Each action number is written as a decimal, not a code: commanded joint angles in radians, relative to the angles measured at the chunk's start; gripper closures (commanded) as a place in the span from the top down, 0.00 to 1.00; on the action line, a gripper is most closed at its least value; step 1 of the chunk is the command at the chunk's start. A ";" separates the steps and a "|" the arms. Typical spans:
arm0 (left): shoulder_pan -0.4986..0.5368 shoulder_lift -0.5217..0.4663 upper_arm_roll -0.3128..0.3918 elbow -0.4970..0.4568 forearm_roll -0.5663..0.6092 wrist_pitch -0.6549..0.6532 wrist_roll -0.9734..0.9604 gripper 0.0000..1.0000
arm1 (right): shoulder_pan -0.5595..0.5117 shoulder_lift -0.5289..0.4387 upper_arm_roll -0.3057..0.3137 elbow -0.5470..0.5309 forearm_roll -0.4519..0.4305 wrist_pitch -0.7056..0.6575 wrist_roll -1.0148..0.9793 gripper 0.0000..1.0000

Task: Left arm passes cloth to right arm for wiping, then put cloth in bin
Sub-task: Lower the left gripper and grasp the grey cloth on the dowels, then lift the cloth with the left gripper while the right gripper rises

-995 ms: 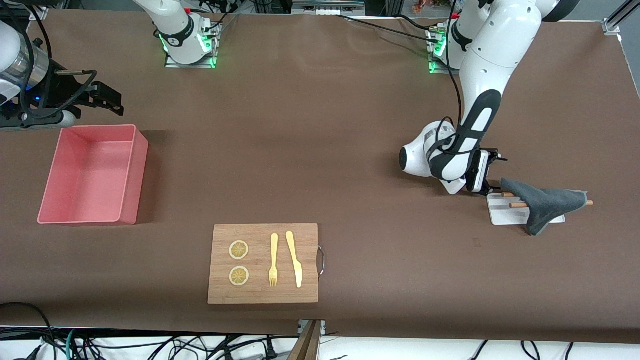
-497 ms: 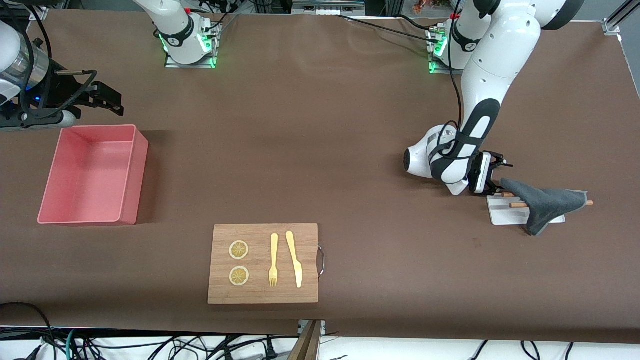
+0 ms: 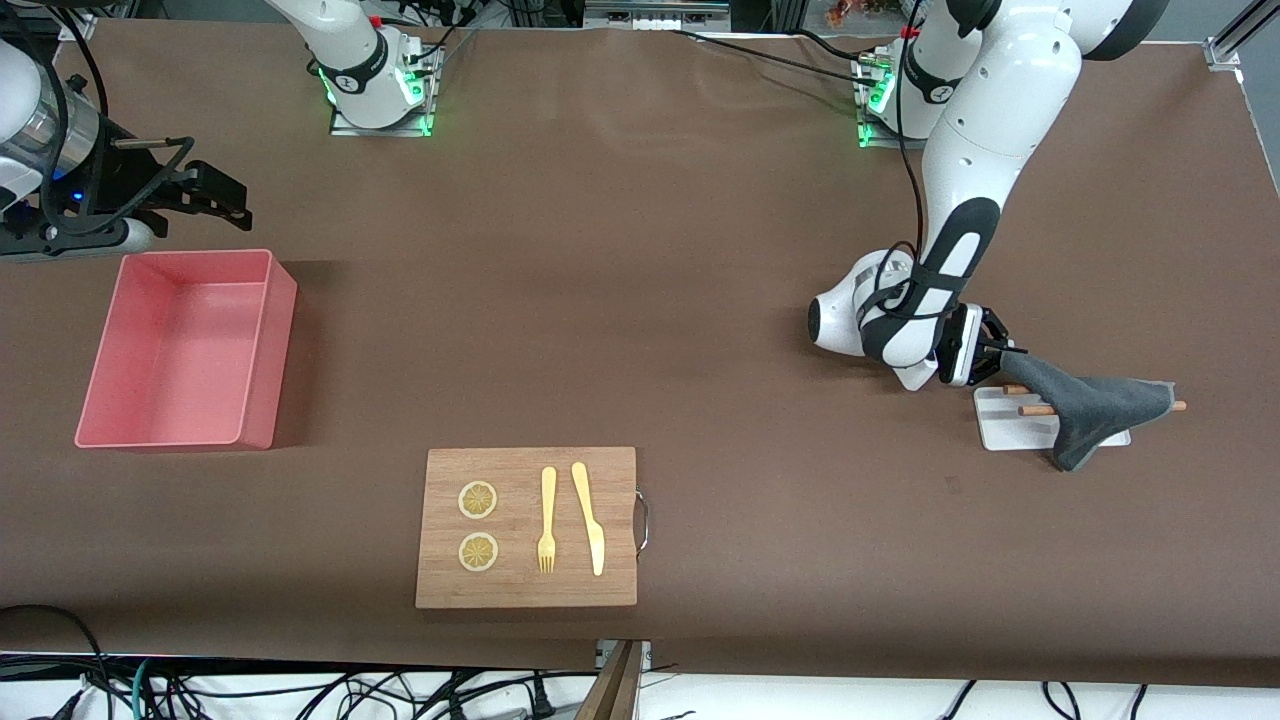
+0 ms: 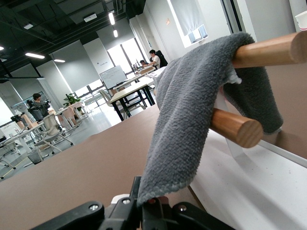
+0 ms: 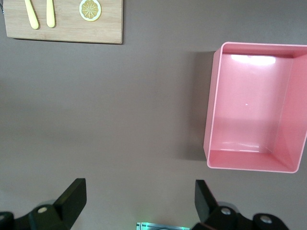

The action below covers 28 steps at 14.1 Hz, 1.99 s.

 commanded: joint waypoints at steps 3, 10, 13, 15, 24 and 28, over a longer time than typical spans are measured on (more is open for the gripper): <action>-0.007 -0.055 -0.019 0.025 -0.094 -0.017 0.128 0.00 | 0.000 -0.020 -0.001 -0.006 0.016 -0.030 -0.011 1.00; -0.012 -0.241 -0.059 0.354 -0.743 -0.257 0.728 0.00 | 0.000 -0.021 -0.003 -0.005 0.016 -0.067 -0.008 1.00; -0.010 -0.243 -0.059 0.554 -0.851 -0.438 0.897 0.00 | 0.002 -0.008 0.000 0.008 0.016 -0.081 -0.013 1.00; -0.007 -0.243 -0.059 0.678 -0.919 -0.526 0.999 0.00 | 0.028 0.012 0.002 0.008 0.016 -0.090 -0.017 1.00; -0.024 -0.240 -0.063 0.988 -1.483 -0.516 1.106 0.00 | 0.196 0.120 0.003 0.096 0.005 -0.171 -0.112 1.00; -0.028 -0.241 -0.062 0.989 -1.760 -0.326 1.106 0.00 | 0.275 0.137 0.008 0.100 0.067 -0.061 -0.469 1.00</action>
